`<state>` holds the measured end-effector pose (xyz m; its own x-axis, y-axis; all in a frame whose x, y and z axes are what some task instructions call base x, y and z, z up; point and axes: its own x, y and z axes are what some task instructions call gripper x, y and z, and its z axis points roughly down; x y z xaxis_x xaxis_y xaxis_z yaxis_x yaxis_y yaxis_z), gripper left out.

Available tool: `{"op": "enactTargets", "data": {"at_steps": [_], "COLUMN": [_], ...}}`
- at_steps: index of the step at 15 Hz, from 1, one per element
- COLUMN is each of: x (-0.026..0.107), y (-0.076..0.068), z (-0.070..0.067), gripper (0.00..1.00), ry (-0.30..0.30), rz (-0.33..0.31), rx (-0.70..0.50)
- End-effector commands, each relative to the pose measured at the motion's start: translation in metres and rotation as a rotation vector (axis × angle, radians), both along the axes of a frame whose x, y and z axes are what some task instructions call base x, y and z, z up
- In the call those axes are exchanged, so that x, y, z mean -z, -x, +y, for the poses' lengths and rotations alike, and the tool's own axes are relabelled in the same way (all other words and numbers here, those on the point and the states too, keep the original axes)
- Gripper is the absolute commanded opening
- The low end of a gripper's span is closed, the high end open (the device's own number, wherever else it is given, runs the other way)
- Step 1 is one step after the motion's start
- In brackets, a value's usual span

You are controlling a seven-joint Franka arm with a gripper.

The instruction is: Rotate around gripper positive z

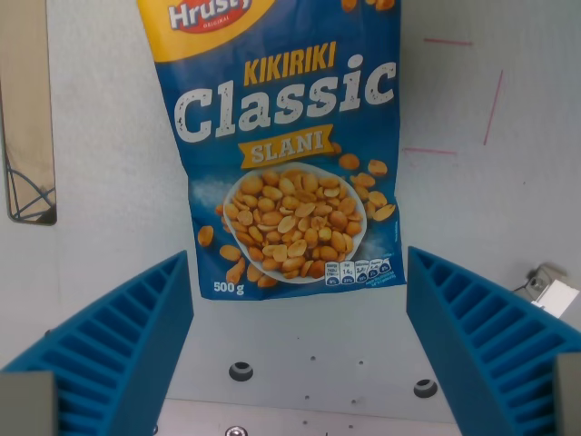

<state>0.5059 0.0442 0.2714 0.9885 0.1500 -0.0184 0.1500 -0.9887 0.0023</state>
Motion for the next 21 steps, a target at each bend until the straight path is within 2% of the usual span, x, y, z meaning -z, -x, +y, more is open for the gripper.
{"op": "enactTargets", "data": {"at_steps": [1, 21], "x": [-0.002, -0.002], "y": [-0.0003, -0.0003], "z": [0.0, 0.0], "gripper": [1.0, 1.0], "ry": [0.0, 0.004], "rz": [-0.005, -0.006], "rx": [0.013, 0.28]}}
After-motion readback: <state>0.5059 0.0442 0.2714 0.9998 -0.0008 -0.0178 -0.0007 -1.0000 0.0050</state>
